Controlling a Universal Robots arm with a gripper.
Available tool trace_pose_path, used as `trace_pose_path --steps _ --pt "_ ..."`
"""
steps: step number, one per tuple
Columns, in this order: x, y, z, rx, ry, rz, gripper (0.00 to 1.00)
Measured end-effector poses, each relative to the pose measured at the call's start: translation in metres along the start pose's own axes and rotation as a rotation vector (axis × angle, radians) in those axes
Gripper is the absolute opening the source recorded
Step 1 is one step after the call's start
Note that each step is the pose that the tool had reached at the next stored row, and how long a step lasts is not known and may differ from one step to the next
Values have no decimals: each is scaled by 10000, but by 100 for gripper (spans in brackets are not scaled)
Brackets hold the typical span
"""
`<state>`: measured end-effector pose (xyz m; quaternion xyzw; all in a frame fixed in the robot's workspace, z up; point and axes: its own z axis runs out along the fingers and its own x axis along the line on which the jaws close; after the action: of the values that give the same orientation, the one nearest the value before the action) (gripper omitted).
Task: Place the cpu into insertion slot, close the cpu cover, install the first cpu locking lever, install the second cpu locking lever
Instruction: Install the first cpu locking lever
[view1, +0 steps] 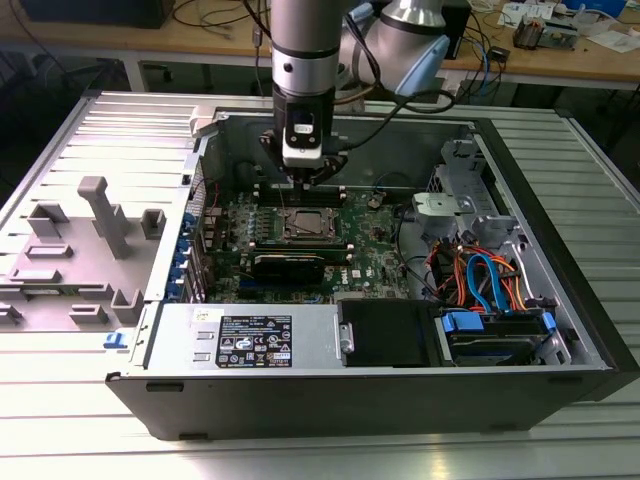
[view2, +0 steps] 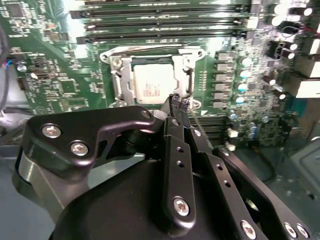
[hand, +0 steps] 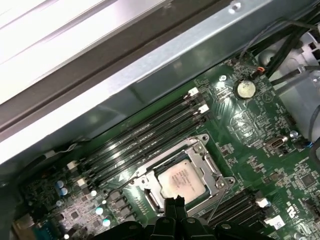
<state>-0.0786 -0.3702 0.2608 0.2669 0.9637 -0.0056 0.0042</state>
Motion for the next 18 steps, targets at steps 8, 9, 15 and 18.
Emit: trace_pose_path --steps 8,9,15,18 --pt "208 -125 -1 -2 -2 -199 11" --pt "229 -137 -1 -2 -2 -217 11" --pt "287 -172 -2 -10 -7 -959 11" --pt "287 -172 -1 -21 -15 -1850 11"
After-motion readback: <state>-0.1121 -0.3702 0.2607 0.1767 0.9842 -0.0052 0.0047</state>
